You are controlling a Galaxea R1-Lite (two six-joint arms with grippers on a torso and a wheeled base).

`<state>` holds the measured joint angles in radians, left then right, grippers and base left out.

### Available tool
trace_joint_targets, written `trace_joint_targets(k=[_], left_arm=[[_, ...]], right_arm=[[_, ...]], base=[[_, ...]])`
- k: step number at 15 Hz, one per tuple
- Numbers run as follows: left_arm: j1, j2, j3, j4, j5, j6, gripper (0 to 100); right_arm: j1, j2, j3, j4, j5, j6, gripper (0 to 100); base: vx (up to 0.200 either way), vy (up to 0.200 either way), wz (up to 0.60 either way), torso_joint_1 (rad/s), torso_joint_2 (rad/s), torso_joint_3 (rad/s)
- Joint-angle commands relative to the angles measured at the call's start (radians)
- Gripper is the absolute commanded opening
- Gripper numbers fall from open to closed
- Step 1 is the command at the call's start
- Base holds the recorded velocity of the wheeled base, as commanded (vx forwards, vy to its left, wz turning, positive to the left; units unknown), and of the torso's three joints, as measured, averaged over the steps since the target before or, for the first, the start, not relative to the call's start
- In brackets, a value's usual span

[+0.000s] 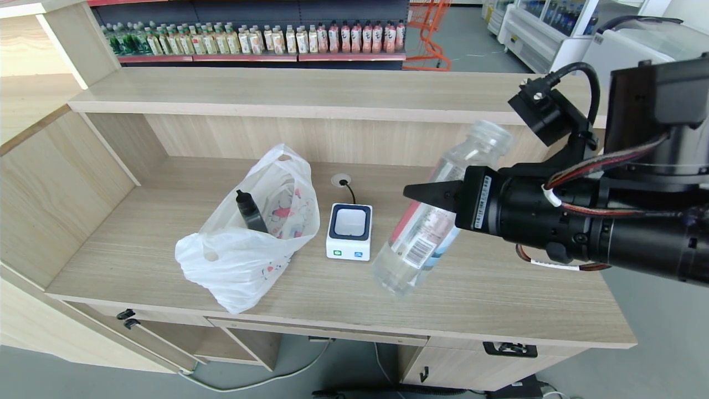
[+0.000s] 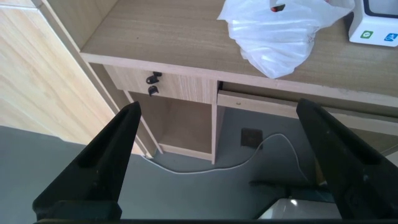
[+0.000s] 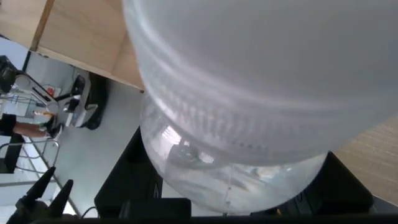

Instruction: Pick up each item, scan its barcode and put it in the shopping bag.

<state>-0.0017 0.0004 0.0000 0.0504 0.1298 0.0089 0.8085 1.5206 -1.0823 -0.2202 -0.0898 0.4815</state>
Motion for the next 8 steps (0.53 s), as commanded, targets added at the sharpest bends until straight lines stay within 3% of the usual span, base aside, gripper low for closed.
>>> trace_joint_targets(k=[1, 8], left_arm=[[0.000, 0.000, 0.000, 0.000, 0.001, -0.001, 100], [0.000, 0.000, 0.000, 0.000, 0.001, 0.000, 100]], right_arm=[[0.044, 0.006, -0.037, 0.009, -0.002, 0.014, 0], [0.127, -0.013, -0.047, 0.012, 0.001, 0.017, 0]], base=[[0.000, 0.000, 0.00, 0.000, 0.00, 0.000], [0.000, 0.000, 0.00, 0.000, 0.00, 0.000]])
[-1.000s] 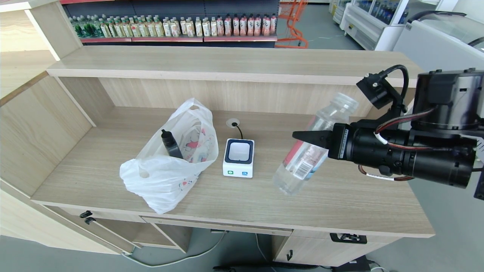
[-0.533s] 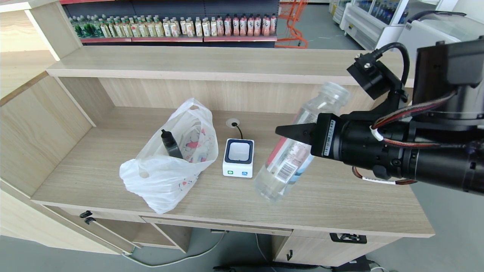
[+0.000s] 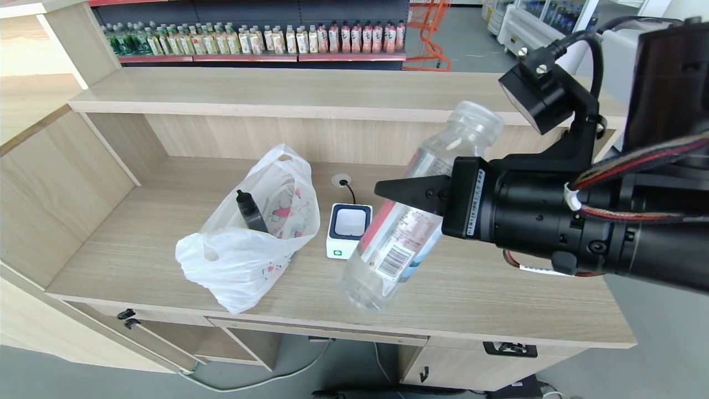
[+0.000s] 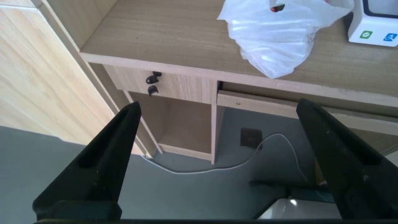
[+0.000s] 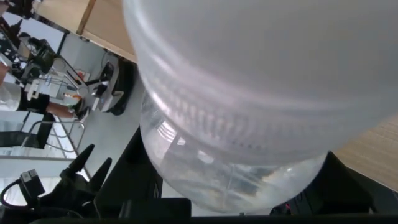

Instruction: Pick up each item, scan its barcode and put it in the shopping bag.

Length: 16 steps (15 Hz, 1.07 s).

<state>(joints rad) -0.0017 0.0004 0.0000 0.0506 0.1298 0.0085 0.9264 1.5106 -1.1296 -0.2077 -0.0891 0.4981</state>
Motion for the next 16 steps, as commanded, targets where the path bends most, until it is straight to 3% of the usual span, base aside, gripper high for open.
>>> trace_joint_targets(k=[1, 7, 16], left_arm=[[0.000, 0.000, 0.000, 0.000, 0.001, 0.001, 100], [0.000, 0.000, 0.000, 0.000, 0.001, -0.001, 100], [0.000, 0.000, 0.000, 0.000, 0.001, 0.001, 100]], right_arm=[[0.015, 0.002, 0.001, -0.001, 0.006, 0.000, 0], [0.038, -0.003, -0.001, -0.002, 0.066, 0.076, 0], [0.037, -0.029, 0.022, -0.001, 0.055, 0.066, 0]], base=[[0.000, 0.000, 0.00, 0.000, 0.00, 0.000], [0.000, 0.000, 0.00, 0.000, 0.00, 0.000], [0.000, 0.000, 0.00, 0.000, 0.00, 0.000]])
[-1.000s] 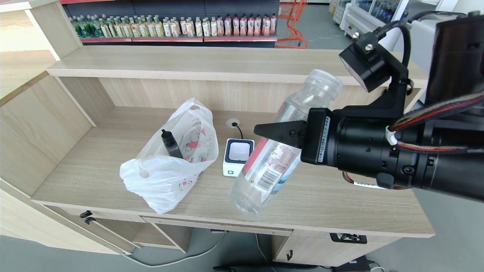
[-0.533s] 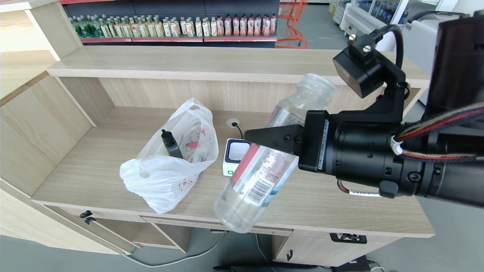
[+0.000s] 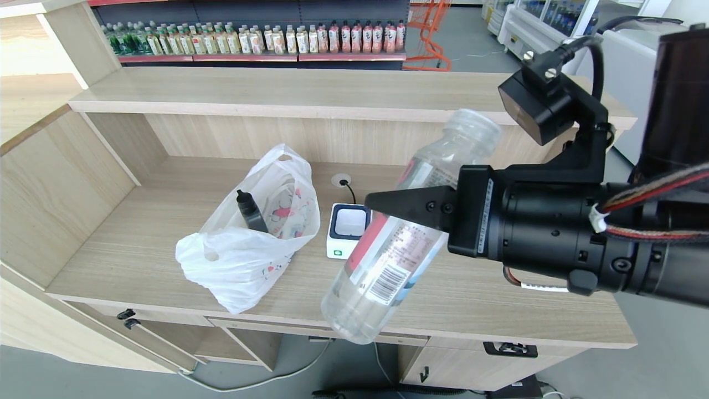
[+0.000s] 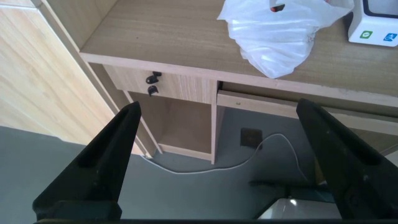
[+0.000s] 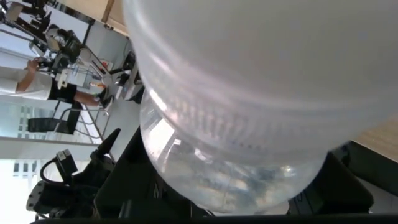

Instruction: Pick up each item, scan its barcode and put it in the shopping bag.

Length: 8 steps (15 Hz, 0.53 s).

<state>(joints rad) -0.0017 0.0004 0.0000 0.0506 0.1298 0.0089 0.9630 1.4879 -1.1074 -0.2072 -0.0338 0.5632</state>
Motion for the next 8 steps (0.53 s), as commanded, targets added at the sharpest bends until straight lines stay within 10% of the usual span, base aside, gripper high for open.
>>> trace_joint_targets(k=[1, 8], left_arm=[[0.000, 0.000, 0.000, 0.000, 0.001, 0.000, 100], [0.000, 0.000, 0.000, 0.000, 0.001, 0.000, 100]], right_arm=[[0.000, -0.011, 0.001, -0.001, 0.000, -0.011, 0], [-0.032, -0.049, 0.064, -0.011, -0.044, -0.189, 0]], base=[[0.000, 0.000, 0.00, 0.000, 0.00, 0.000], [0.000, 0.000, 0.00, 0.000, 0.00, 0.000]])
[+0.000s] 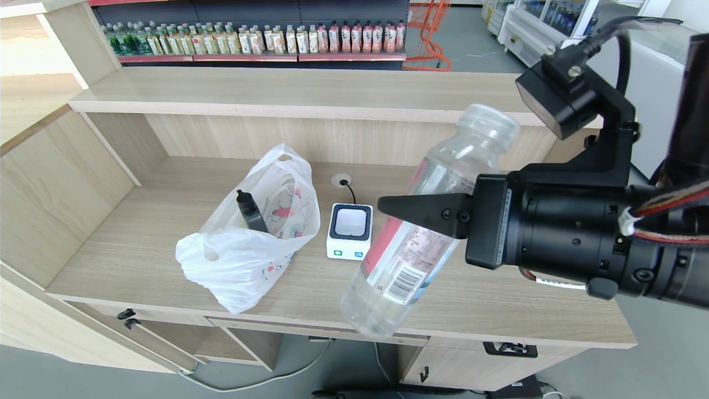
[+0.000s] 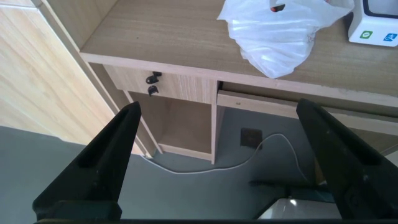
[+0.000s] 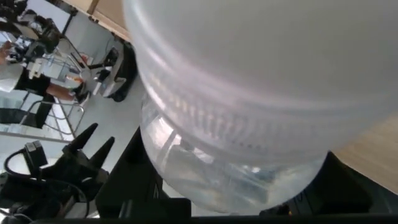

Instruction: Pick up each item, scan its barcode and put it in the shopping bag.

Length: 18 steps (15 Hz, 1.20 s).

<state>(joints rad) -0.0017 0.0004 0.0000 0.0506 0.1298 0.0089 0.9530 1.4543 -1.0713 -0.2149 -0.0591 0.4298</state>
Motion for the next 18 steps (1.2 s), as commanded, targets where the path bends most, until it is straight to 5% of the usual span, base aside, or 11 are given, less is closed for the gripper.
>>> trace_joint_targets(k=[1, 4, 7, 13, 18], left_arm=[[0.000, 0.000, 0.000, 0.000, 0.001, -0.001, 100], [0.000, 0.000, 0.000, 0.000, 0.001, -0.001, 100], [0.000, 0.000, 0.000, 0.000, 0.001, 0.000, 100], [0.000, 0.000, 0.000, 0.000, 0.001, -0.001, 100], [0.000, 0.000, 0.000, 0.000, 0.001, 0.005, 100]], right_arm=[[-0.039, -0.022, 0.042, -0.006, -0.030, -0.111, 0], [-0.240, -0.083, 0.189, -0.143, -0.033, -0.664, 0], [-0.369, -0.094, 0.321, -0.325, 0.018, -1.005, 0], [-0.413, -0.046, 0.393, -0.592, 0.162, -1.402, 0], [-0.402, -0.049, 0.439, -0.641, 0.205, -1.456, 0]], base=[[0.000, 0.000, 0.00, 0.000, 0.00, 0.000], [0.000, 0.000, 0.00, 0.000, 0.00, 0.000], [0.000, 0.000, 0.00, 0.000, 0.00, 0.000], [0.000, 0.000, 0.00, 0.000, 0.00, 0.000], [0.000, 0.000, 0.00, 0.000, 0.00, 0.000]])
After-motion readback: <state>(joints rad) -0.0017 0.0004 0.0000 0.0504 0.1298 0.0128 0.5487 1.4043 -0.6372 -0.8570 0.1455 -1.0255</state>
